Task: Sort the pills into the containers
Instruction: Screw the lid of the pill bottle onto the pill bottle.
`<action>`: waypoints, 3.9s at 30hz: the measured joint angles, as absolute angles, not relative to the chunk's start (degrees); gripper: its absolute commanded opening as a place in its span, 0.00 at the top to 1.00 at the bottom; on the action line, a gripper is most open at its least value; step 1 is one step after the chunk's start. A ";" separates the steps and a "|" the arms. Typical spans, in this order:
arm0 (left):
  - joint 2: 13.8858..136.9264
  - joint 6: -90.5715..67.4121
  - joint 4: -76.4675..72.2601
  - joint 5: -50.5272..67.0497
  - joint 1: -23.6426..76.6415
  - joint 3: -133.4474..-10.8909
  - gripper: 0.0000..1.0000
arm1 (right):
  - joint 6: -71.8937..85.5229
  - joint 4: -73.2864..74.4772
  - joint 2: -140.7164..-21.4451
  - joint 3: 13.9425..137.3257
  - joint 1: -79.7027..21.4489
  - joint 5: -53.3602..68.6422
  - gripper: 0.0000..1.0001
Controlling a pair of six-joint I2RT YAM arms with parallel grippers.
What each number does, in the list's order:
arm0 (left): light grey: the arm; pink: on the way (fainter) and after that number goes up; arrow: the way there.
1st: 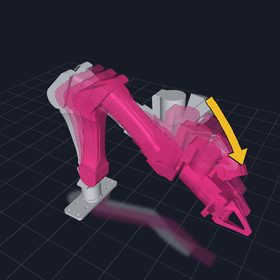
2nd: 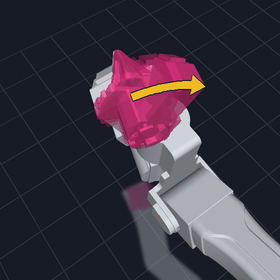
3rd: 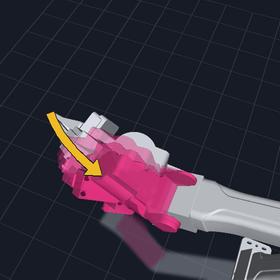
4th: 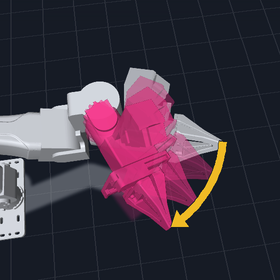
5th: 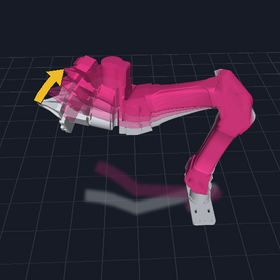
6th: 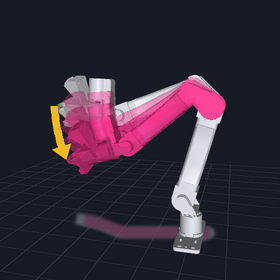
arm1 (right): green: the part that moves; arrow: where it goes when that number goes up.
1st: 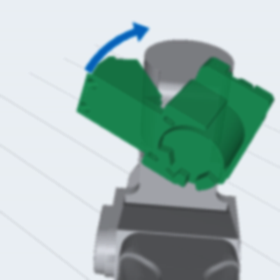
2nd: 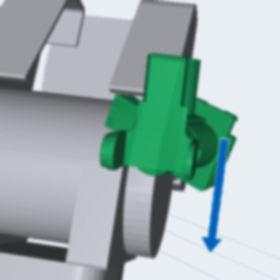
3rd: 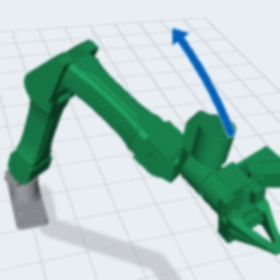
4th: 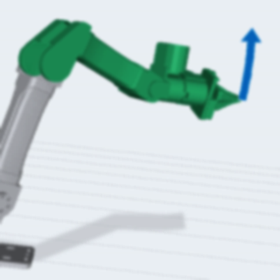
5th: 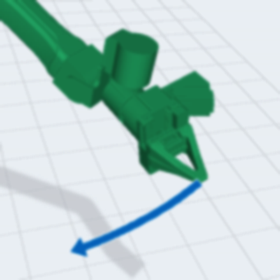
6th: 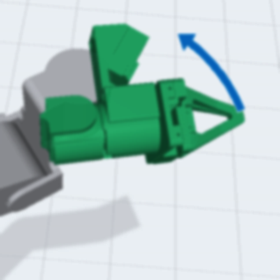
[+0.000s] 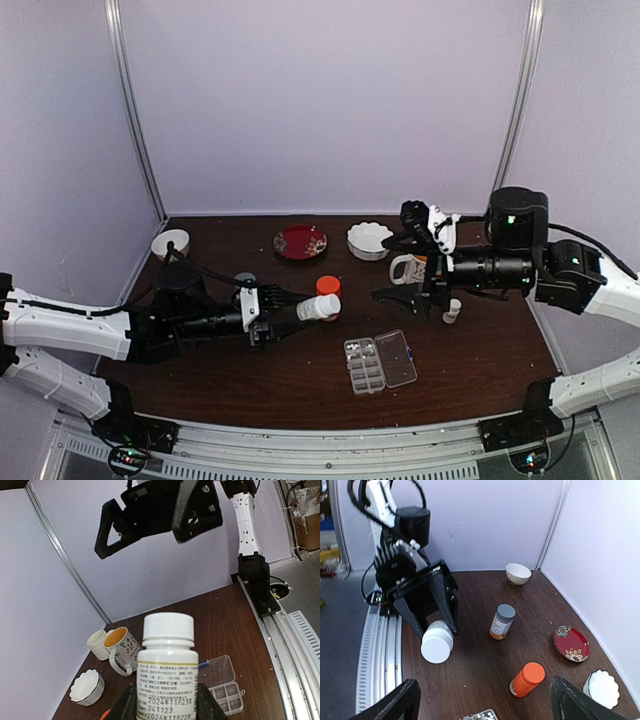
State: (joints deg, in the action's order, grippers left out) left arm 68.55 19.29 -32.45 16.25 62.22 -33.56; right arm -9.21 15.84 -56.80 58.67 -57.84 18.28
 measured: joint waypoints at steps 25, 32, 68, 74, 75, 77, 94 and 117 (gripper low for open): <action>71.09 10.87 -36.75 20.91 62.26 -34.00 0.99 | -47.77 35.14 -74.94 76.27 -64.55 20.73 0.45; 71.09 10.92 -36.23 20.91 62.26 -34.09 0.99 | -48.25 35.48 -76.20 76.79 -64.64 20.21 0.59; 71.05 11.25 -35.31 20.14 62.24 -34.11 0.99 | -36.56 35.66 -77.60 77.54 -65.25 18.85 0.87; 70.94 12.82 -34.17 18.48 62.19 -34.11 0.99 | -17.74 35.88 -78.35 77.73 -65.23 17.98 0.87; 70.94 13.17 -34.15 18.28 62.19 -34.11 0.99 | -14.35 35.83 -78.35 77.67 -65.23 17.85 0.87; 70.94 13.85 -34.11 17.89 62.19 -34.11 0.99 | -6.26 35.70 -78.32 77.45 -65.23 17.45 0.91; 72.79 18.94 -28.95 17.30 62.19 -34.44 1.00 | 51.83 28.84 -77.14 68.95 -64.07 21.80 0.93; 74.89 30.52 -26.94 10.72 63.24 -37.10 1.00 | 66.39 24.03 -74.98 65.89 -58.65 31.73 0.28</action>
